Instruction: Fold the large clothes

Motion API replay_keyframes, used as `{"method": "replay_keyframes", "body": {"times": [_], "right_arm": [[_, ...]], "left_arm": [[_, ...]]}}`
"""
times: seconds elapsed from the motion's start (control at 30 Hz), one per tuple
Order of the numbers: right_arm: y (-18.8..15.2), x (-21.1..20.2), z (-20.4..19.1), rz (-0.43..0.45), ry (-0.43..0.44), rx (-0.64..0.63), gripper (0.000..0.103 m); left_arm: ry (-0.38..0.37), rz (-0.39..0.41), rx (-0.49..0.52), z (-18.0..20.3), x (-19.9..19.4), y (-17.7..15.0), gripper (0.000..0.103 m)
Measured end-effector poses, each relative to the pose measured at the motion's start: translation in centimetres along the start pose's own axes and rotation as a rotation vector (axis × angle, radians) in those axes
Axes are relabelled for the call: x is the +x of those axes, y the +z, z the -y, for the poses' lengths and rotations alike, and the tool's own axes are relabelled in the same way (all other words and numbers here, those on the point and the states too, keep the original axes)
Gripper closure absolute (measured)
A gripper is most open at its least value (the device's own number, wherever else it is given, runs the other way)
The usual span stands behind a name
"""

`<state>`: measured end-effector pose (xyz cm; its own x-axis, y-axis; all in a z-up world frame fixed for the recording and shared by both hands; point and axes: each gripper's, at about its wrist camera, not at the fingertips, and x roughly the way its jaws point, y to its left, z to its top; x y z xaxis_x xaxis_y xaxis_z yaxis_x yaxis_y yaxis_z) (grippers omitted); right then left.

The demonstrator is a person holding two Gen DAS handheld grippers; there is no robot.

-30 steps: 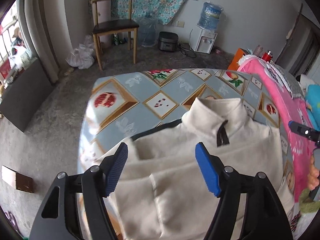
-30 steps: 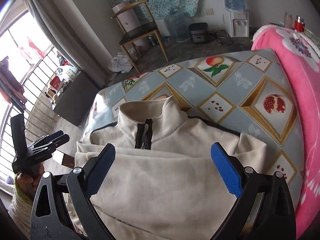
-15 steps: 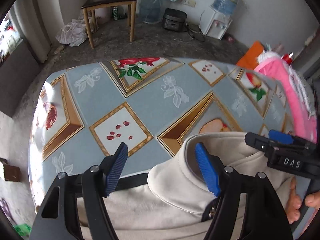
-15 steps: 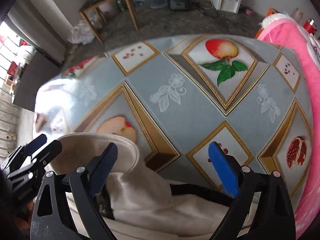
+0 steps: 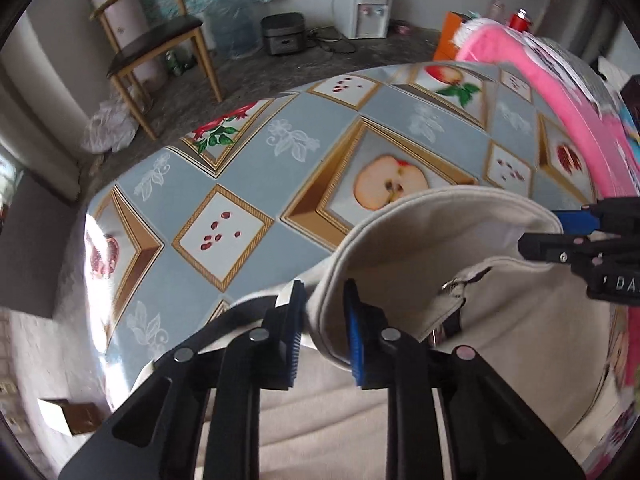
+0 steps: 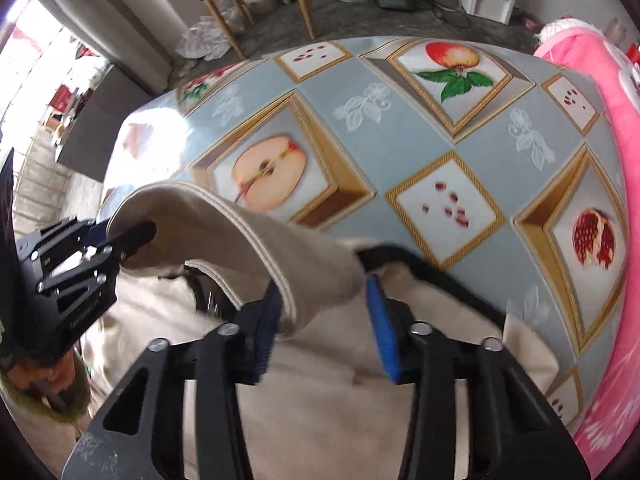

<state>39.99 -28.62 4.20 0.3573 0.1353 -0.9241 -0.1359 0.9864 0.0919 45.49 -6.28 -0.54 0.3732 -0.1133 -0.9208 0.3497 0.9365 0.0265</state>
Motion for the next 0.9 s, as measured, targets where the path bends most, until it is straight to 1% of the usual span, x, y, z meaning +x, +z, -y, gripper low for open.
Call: {"method": "replay_keyframes", "body": {"times": [0.03,0.13,0.2,0.33,0.4,0.47,0.5,0.53,0.6,0.63,0.7,0.73,0.83,0.9], "right_arm": [[-0.8,-0.4,-0.2,0.007,-0.006,-0.019,0.078],[-3.2,-1.1,-0.8,0.035,-0.043,-0.069,0.085],[-4.8,-1.3,-1.1,0.043,-0.031,-0.085,0.087],[-6.4,-1.2,-1.7,0.074,-0.057,-0.115,0.091],[-6.9,-1.0,-1.9,0.085,-0.070,-0.127,0.092],[-7.3,-0.6,-2.4,0.102,-0.085,-0.133,0.093],[-7.3,-0.5,-2.6,0.109,-0.092,-0.133,0.093],[-7.8,-0.4,-2.9,0.118,-0.096,-0.133,0.093],[-8.2,-0.5,-3.2,0.132,-0.109,-0.144,0.093],[-8.4,-0.5,-3.4,0.138,-0.122,-0.152,0.093],[-8.7,-0.4,-3.9,0.148,-0.145,-0.169,0.093],[-8.8,-0.3,-4.0,0.152,-0.156,-0.178,0.093],[-9.0,-0.1,-4.1,0.160,-0.171,-0.194,0.093],[-9.3,-0.1,-4.2,0.163,-0.168,-0.194,0.093]], "left_arm": [[-0.005,0.006,0.014,0.1,-0.4,-0.5,0.085],[-0.013,0.018,0.037,0.2,-1.2,-2.4,0.085],[-0.021,0.022,0.063,0.6,-1.6,-3.7,0.085],[-0.037,0.052,0.128,1.6,-3.0,-6.2,0.085],[-0.070,0.073,0.146,1.9,-4.2,-7.3,0.085],[-0.148,0.122,0.149,1.9,-5.9,-8.1,0.085],[-0.184,0.140,0.144,1.8,-6.5,-8.2,0.085],[-0.237,0.166,0.133,1.6,-7.3,-8.3,0.085],[-0.277,0.202,0.115,1.7,-8.1,-8.0,0.085],[-0.280,0.215,0.101,1.8,-8.2,-7.6,0.085],[-0.289,0.215,0.064,1.9,-7.8,-6.7,0.085],[-0.275,0.209,0.036,2.0,-7.2,-6.2,0.085],[-0.233,0.177,-0.048,1.7,-4.9,-4.7,0.085],[-0.217,0.136,-0.075,1.5,-3.1,-4.4,0.085]]}}
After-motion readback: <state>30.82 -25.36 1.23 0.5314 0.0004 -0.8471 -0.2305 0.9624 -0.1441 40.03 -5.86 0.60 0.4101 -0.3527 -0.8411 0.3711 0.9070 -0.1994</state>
